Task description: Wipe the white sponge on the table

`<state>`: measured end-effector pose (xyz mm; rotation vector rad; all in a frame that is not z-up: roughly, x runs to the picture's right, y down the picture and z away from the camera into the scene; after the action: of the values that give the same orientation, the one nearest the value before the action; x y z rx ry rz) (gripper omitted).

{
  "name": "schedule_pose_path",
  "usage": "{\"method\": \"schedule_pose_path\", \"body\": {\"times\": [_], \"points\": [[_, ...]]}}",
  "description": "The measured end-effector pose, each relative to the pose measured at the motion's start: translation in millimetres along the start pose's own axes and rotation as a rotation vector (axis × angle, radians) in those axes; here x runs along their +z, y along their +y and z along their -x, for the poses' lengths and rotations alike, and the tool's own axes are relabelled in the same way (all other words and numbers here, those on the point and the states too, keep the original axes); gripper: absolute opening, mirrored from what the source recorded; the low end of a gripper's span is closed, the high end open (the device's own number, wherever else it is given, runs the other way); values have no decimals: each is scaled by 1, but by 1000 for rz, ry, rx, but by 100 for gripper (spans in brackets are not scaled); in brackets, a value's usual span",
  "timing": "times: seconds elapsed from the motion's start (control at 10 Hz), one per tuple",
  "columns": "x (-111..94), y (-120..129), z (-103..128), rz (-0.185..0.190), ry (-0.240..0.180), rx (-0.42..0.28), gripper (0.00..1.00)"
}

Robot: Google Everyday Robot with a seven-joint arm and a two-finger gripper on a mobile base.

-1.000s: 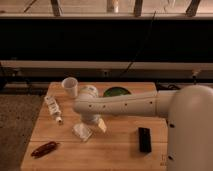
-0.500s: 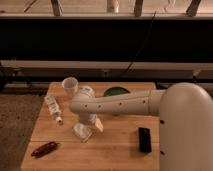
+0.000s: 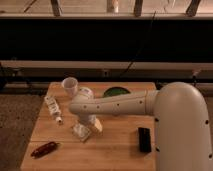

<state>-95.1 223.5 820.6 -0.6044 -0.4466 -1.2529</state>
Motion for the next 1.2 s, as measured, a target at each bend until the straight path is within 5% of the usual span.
{"method": "schedule_pose_path", "body": {"times": [0.6, 1.2], "points": [[-37, -37, -12, -48, -47, -70, 80], [9, -36, 5, -71, -159, -71, 80]]}}
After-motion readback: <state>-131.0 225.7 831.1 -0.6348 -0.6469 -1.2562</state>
